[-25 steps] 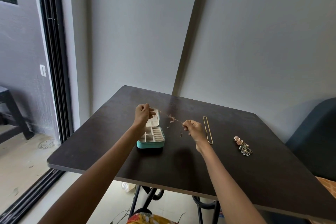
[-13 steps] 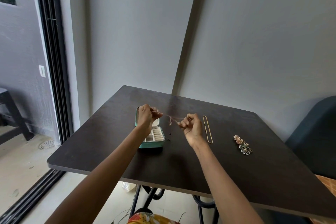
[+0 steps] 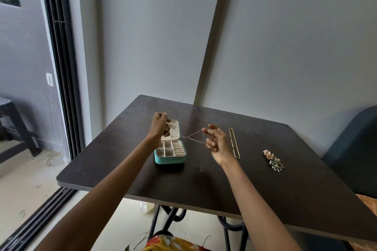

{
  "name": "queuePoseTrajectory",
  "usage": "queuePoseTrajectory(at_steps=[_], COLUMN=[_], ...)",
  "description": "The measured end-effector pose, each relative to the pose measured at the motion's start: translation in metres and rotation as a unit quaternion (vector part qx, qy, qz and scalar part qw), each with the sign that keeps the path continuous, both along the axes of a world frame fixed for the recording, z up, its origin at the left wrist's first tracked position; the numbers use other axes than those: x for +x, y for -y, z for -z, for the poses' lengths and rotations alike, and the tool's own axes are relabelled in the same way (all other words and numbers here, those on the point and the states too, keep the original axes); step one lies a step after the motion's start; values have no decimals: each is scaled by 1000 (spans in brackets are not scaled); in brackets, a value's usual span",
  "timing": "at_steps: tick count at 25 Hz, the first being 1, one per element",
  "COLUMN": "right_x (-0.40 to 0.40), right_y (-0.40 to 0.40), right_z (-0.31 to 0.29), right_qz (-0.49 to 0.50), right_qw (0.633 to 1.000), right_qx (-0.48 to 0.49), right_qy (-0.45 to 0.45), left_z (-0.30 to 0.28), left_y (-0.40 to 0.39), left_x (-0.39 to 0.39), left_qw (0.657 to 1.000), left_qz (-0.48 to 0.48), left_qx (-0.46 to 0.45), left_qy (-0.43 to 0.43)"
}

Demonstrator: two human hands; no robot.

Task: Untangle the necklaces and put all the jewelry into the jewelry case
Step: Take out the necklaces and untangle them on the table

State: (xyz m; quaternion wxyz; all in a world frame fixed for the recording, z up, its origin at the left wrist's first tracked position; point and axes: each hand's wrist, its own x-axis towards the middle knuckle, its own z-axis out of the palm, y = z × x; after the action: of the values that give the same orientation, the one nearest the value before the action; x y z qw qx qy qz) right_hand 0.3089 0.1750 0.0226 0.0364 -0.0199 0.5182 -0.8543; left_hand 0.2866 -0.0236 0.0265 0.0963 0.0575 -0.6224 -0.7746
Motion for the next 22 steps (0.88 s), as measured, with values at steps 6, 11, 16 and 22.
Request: queuePoseTrajectory(at_steps=[6,11,16,22], right_x=[-5,-1,-1,-3], right_y=[-9,-10,-1,8], right_z=[-7,-8,-7,-6], right_qz=[31,-7,-56,-96], right_qw=[999,1000,996,984], right_qx=[-25,-9,69,135], right_qy=[-5,-4,-26,-66], left_z=[7,28,37,18], left_y=[17,21,19,-10], left_x=[3,-9,-5,3], left_qw=[954,858,868,877], left_qz=[122,100,16,140], left_qx=[-264,-482,-489,-429], left_qy=[-69,-145,-79,-168])
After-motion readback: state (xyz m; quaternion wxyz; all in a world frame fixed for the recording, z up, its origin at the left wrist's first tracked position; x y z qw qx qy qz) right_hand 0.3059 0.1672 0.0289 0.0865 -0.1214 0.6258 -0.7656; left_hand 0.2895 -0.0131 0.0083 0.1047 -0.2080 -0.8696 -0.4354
